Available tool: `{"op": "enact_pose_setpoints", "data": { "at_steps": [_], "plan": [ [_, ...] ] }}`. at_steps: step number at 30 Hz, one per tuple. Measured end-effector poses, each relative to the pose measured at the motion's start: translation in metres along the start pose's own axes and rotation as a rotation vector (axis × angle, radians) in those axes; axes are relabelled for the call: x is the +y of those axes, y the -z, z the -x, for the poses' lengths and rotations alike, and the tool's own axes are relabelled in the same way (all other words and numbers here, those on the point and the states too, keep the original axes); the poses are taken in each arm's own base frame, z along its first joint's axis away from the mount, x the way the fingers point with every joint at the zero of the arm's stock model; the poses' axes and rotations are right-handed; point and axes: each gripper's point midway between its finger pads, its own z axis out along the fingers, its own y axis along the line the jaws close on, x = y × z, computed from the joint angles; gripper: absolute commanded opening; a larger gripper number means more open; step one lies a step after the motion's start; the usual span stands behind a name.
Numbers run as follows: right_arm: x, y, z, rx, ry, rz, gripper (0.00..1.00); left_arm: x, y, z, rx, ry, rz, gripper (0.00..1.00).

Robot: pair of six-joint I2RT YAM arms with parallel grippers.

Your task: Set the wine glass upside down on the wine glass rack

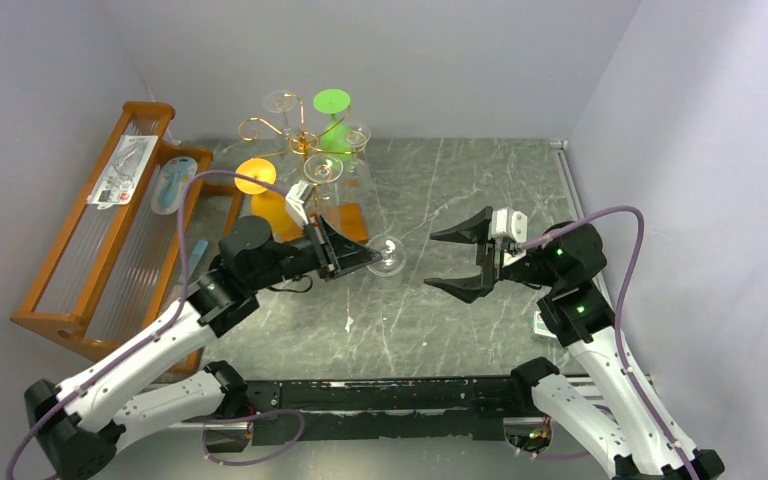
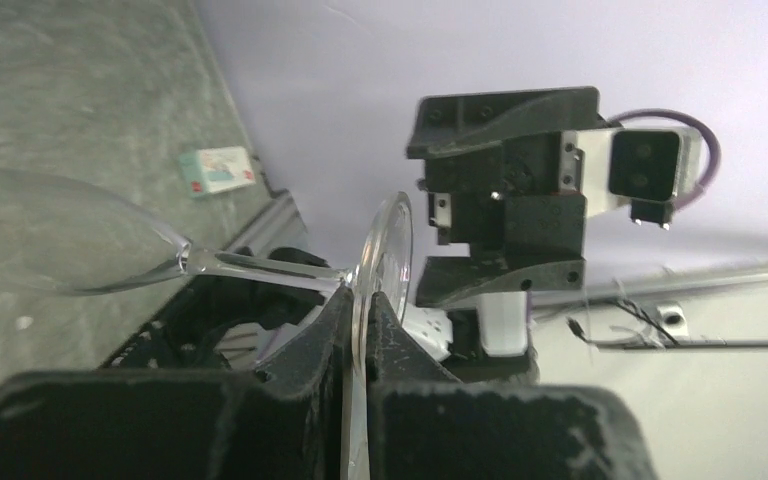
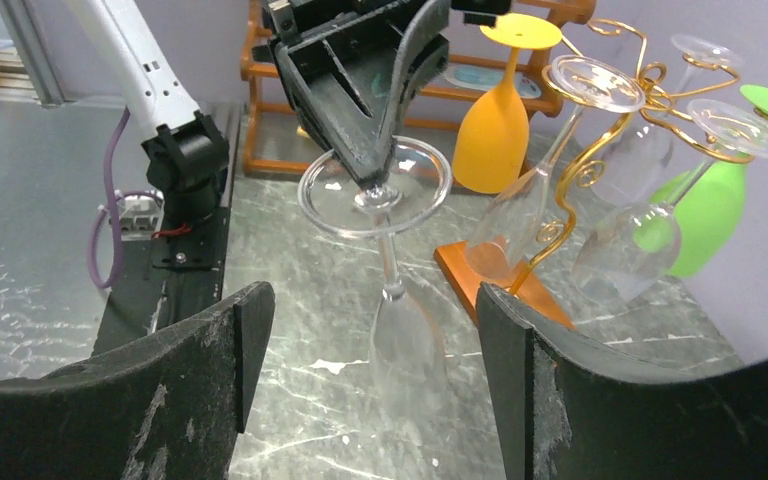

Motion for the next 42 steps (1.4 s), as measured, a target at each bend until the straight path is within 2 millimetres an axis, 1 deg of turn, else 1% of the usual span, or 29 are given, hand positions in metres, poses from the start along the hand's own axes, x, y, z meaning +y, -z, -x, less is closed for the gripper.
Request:
{"op": "enact_pose_setpoints", "data": {
  "at_steps": [3,7,10,13,16,19,22,25,27,31,35,38,42],
  "plan": [
    [0.000,0.000,0.001,-0.003,0.001,0.000,0.79,0.011,0.017,0.007,-0.079,-0.017,0.087,0.05],
    [-0.004,0.000,0.006,-0.017,0.008,-0.024,0.79,0.040,0.042,0.021,-0.191,-0.065,0.270,0.05],
    [-0.007,0.001,0.011,-0.030,0.015,-0.052,0.79,0.059,0.065,0.032,-0.272,-0.107,0.405,0.05],
    [-0.009,0.002,0.017,-0.047,0.024,-0.073,0.79,0.070,0.088,0.041,-0.337,-0.150,0.513,0.05],
    [-0.012,0.002,0.022,-0.062,0.030,-0.093,0.79,0.076,0.107,0.051,-0.392,-0.195,0.600,0.05],
    [-0.016,0.002,0.024,-0.069,0.032,-0.113,0.79,0.075,0.126,0.063,-0.455,-0.243,0.664,0.05],
    [-0.020,0.002,0.024,-0.073,0.017,-0.134,0.79,0.066,0.141,0.077,-0.526,-0.282,0.703,0.05],
    [-0.023,0.002,0.021,-0.076,-0.001,-0.151,0.79,0.055,0.151,0.091,-0.598,-0.307,0.715,0.05],
    [-0.024,0.001,0.018,-0.077,-0.013,-0.157,0.79,0.055,0.154,0.096,-0.627,-0.313,0.726,0.05],
    [-0.025,0.001,0.011,-0.076,-0.045,-0.165,0.79,0.063,0.155,0.104,-0.662,-0.321,0.780,0.05],
    [-0.027,0.001,0.008,-0.075,-0.058,-0.178,0.79,0.065,0.157,0.112,-0.703,-0.330,0.808,0.05],
    [-0.027,0.001,0.006,-0.079,-0.061,-0.185,0.79,0.057,0.161,0.118,-0.737,-0.332,0.800,0.05],
    [-0.029,0.000,0.003,-0.086,-0.081,-0.185,0.79,0.037,0.166,0.129,-0.790,-0.345,0.778,0.05]
  ]
}}
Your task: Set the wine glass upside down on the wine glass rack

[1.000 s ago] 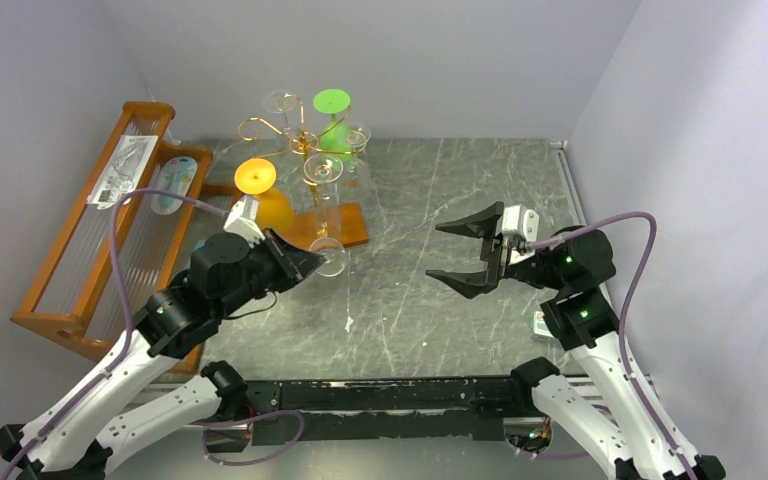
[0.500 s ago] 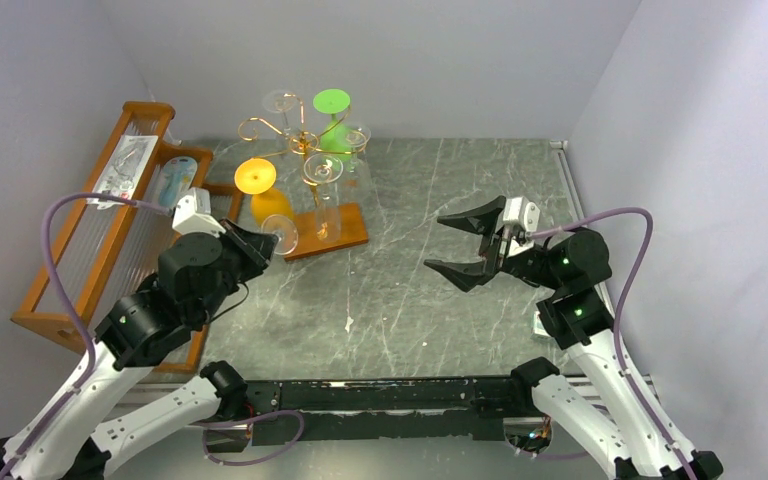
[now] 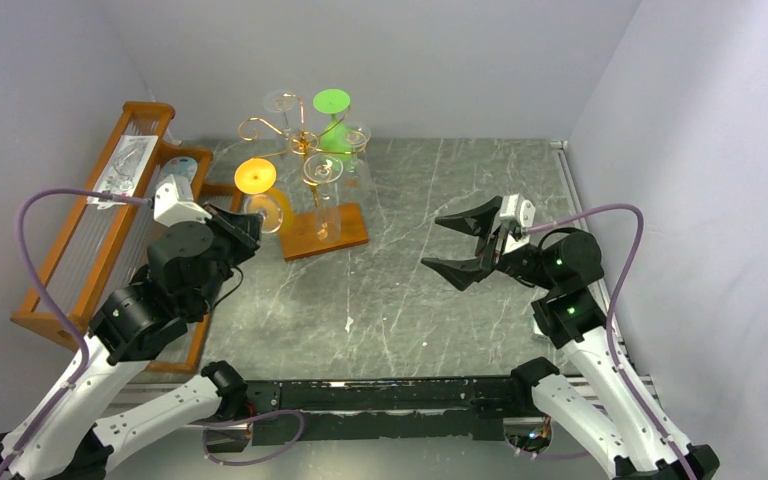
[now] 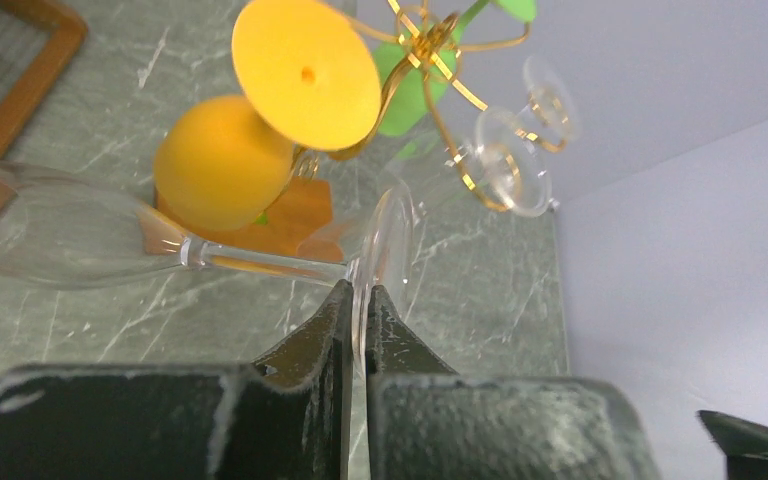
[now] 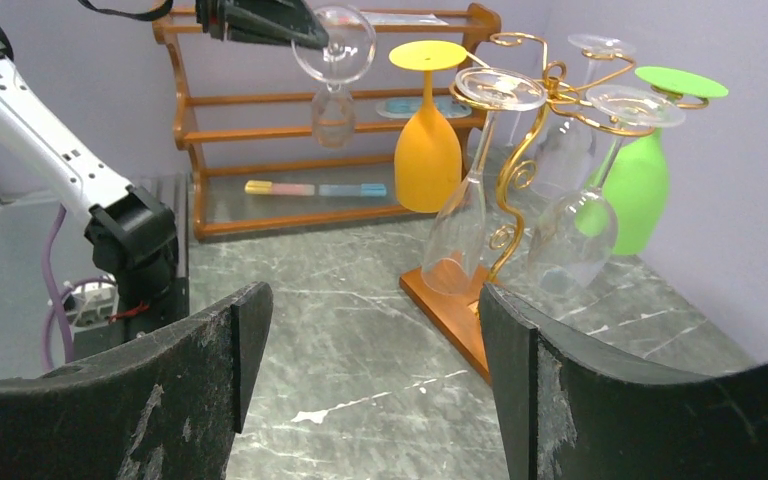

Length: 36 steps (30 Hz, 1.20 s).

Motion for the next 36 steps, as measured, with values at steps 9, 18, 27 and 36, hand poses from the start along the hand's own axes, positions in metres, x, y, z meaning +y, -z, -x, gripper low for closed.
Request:
{"op": "enact_pose_setpoints", "data": {
  "at_steps": [9,18,27,36],
  "plan": [
    [-0.005,-0.004,-0.002,-0.010,-0.036,-0.010,0.79,-0.020,0.003,0.035,-0.097,0.012,-0.035,0.05],
    [-0.004,-0.004,0.006,-0.043,-0.034,-0.016,0.79,-0.037,0.000,0.060,-0.179,0.007,-0.048,0.05],
    [-0.005,-0.004,0.003,-0.040,-0.045,-0.020,0.80,-0.052,-0.013,0.073,-0.254,0.001,-0.044,0.05],
    [-0.005,-0.003,0.002,-0.036,-0.043,-0.024,0.80,-0.063,-0.048,0.088,-0.299,-0.018,-0.011,0.05]
  ]
}}
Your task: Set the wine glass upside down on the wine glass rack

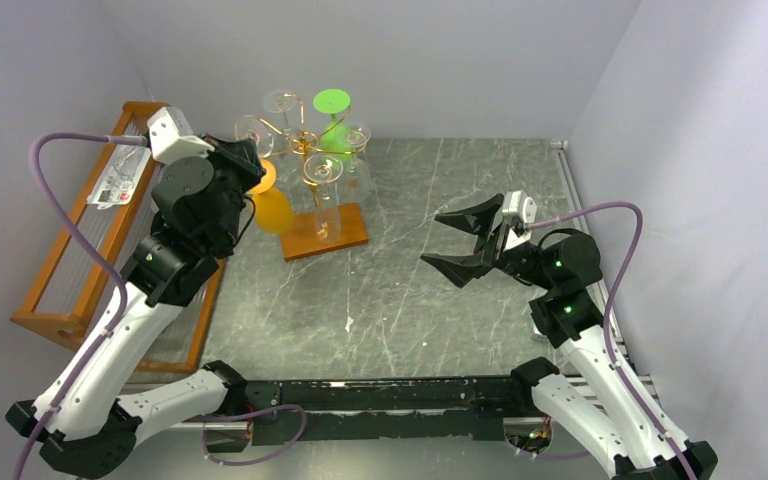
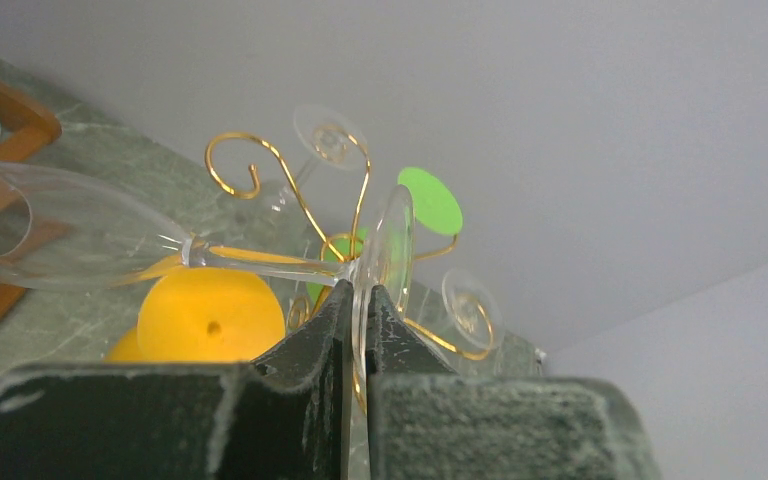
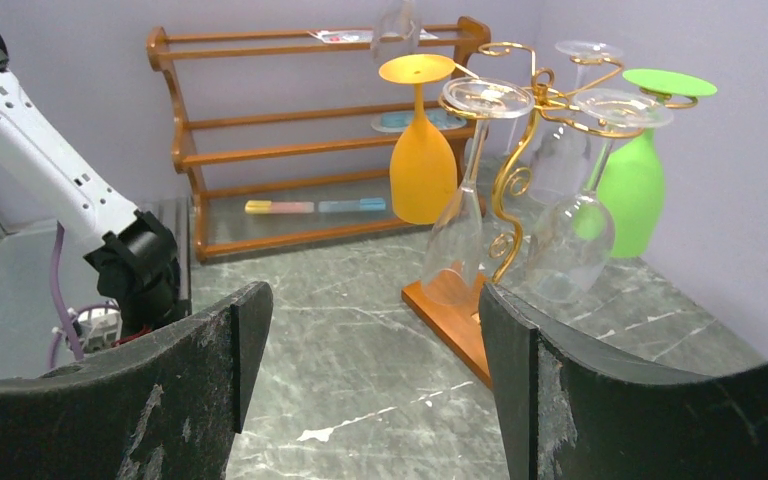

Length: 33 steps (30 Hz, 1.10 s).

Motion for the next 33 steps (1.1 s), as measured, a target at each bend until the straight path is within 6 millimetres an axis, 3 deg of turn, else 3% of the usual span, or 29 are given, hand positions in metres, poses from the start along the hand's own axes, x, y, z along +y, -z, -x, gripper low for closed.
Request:
{"op": "enact_pose_setpoints", "data": {
  "at_steps": [4,9,19,26,33],
  "plan": [
    [-0.002,0.000,-0.002,0.008,0.003,-0.011,0.80,0.005,-0.021,0.011,-0.021,0.016,0.009,0.05],
    [-0.003,0.002,-0.005,0.018,0.013,-0.018,0.80,0.013,-0.042,0.007,0.018,0.047,-0.004,0.05],
    [-0.003,0.003,-0.007,0.027,0.016,-0.020,0.80,0.024,-0.058,-0.009,0.117,0.127,-0.075,0.05],
    [-0.003,0.003,-0.006,0.025,0.016,-0.021,0.80,0.040,-0.075,-0.031,0.230,0.212,-0.097,0.05],
    [0.000,0.003,-0.002,0.006,-0.007,-0.017,0.80,0.043,-0.087,-0.056,0.353,0.289,-0.143,0.05]
  ]
}}
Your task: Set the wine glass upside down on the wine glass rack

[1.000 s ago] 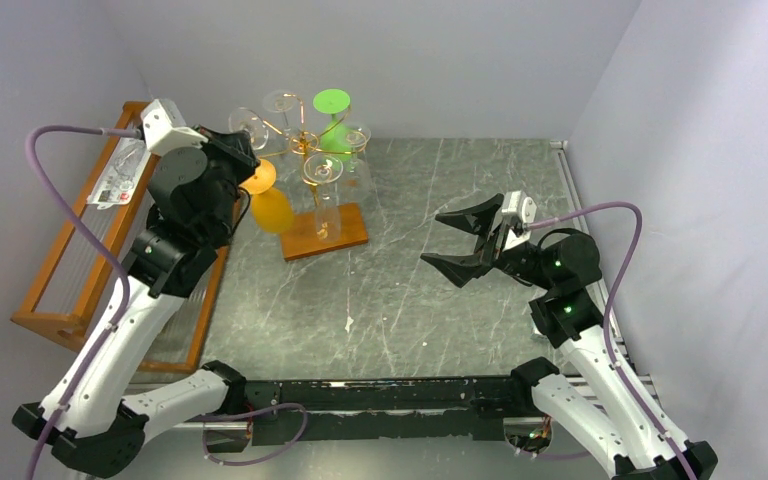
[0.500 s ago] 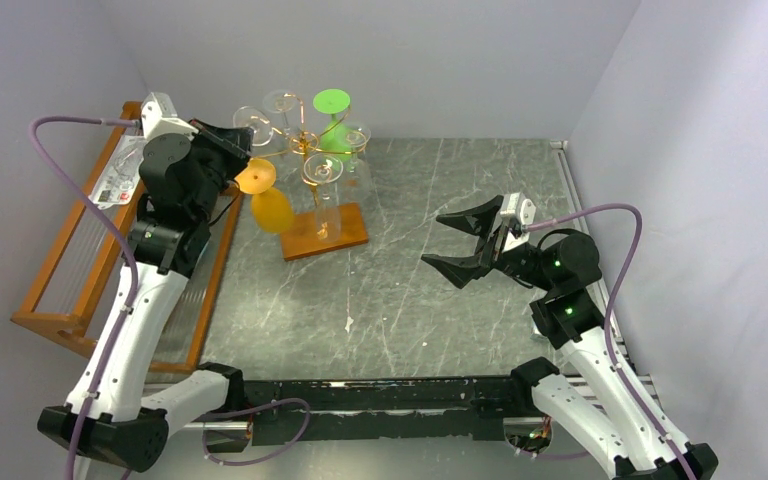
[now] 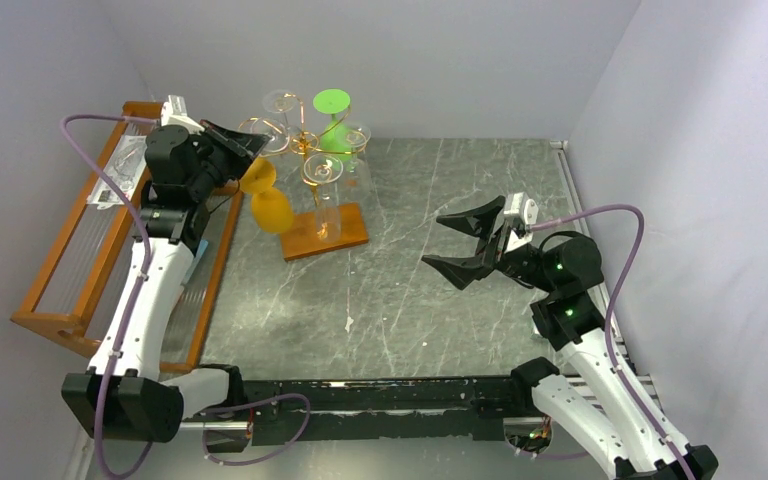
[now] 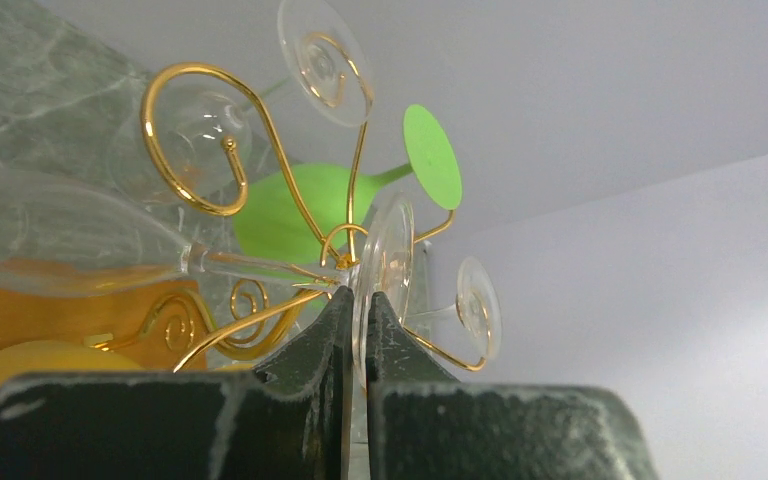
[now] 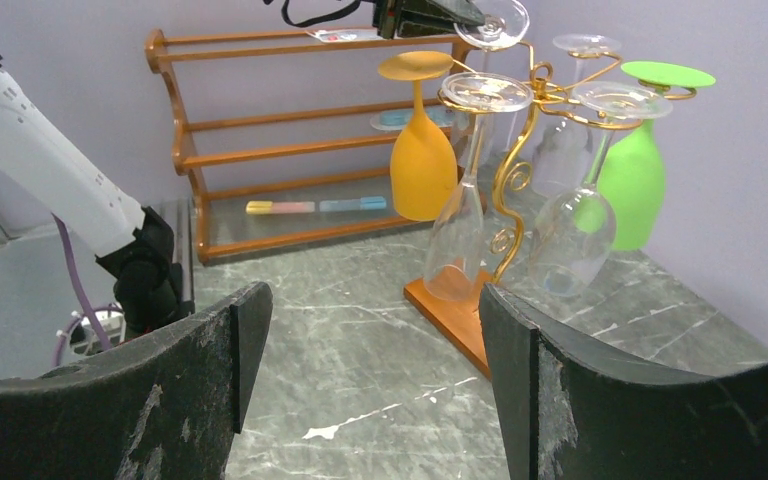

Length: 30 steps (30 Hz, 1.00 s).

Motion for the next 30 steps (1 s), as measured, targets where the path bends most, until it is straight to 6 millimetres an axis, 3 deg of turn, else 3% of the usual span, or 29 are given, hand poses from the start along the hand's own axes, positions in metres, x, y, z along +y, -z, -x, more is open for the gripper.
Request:
{"op": "enact_pose_setpoints", "data": {
  "at_steps": [5,10,20,26,30],
  "plan": [
    [0.001,0.000,0.001,-0.004,-0.020,0.002,0.80,-0.002,-0.007,0.001,0.031,0.017,-0.031,0.05],
    [0.003,0.000,0.004,-0.014,-0.023,0.004,0.80,-0.006,-0.017,0.014,0.021,0.017,-0.051,0.05],
    [0.007,0.002,0.009,-0.027,-0.015,0.009,0.80,0.006,-0.036,0.037,0.023,0.028,-0.074,0.05],
    [0.006,0.002,0.009,-0.028,-0.021,0.009,0.80,0.015,-0.033,0.053,-0.010,0.028,-0.065,0.05],
    [0.005,0.001,0.007,-0.021,-0.034,0.007,0.80,0.022,-0.026,0.053,-0.004,0.033,-0.064,0.05]
  ]
}}
